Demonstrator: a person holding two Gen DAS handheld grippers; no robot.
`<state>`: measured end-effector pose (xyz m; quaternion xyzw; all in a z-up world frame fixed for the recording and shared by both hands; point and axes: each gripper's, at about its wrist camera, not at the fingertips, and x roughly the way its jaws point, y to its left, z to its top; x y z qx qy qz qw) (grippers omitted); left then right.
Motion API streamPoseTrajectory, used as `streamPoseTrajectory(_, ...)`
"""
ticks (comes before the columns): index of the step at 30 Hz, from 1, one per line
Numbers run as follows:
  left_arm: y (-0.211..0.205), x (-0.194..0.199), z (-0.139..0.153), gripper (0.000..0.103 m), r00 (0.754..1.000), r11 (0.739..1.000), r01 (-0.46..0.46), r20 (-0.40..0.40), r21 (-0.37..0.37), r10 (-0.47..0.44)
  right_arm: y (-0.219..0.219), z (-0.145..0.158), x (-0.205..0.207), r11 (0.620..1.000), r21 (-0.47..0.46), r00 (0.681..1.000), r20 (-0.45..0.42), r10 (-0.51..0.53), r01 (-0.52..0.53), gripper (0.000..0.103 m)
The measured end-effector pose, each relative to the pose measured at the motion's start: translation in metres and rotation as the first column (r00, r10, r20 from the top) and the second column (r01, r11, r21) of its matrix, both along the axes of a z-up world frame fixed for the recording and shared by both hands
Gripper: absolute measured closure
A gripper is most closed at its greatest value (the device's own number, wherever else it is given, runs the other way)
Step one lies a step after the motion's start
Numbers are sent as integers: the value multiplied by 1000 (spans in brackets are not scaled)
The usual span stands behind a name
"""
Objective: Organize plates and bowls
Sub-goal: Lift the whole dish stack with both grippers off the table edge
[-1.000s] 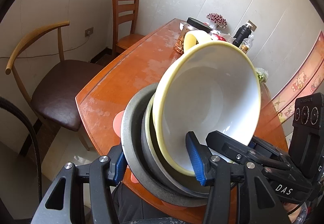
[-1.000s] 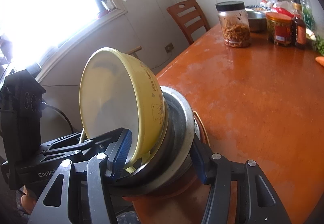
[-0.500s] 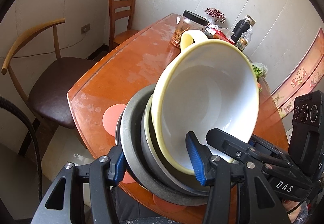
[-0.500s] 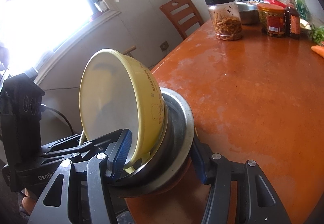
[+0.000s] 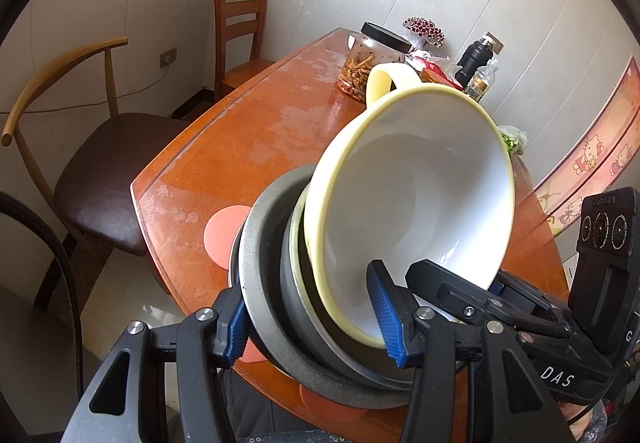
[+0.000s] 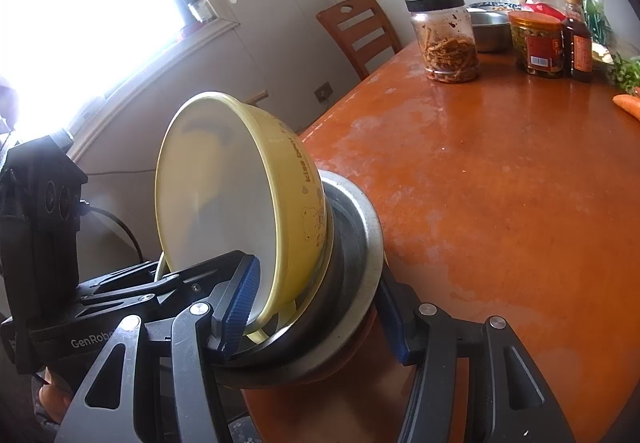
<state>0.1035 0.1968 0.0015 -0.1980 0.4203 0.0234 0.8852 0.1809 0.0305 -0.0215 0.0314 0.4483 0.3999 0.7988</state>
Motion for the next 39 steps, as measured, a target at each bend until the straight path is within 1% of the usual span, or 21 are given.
streamPoseTrajectory(4, 1, 0, 0, 50, 1000, 1000, -3, -1, -14, 3, -1, -1, 1, 1000, 0, 1000, -8, -9, 9, 43)
streamPoseTrajectory(9, 1, 0, 0, 50, 1000, 1000, -7, -1, 2, 7, -4, -1, 3, 1000, -5, 1000, -10, -29, 29, 40)
streamPoseTrajectory(11, 0, 0, 3, 50, 1000, 1000, -13, 2, 10, 13, -7, 2, 1, 999, 2, 999, 9, -32, 32, 35)
streamPoseTrajectory(14, 1, 0, 3, 50, 1000, 1000, -17, -1, 7, 17, -9, 10, -2, 999, 12, 999, 42, -30, 30, 33)
streamPoseTrajectory(26, 0, -7, 12, 50, 999, 999, -39, 4, 20, 39, -16, 20, -10, 1000, 24, 998, 67, -20, 18, 33)
streamPoseTrajectory(34, -8, -12, 19, 49, 999, 997, -50, 9, 62, 49, -22, 30, -19, 1000, 28, 995, 96, -15, 12, 32)
streamPoseTrajectory(39, -9, -14, 21, 48, 999, 997, -53, 7, 56, 53, -29, 34, -22, 999, 33, 994, 109, -19, 15, 32)
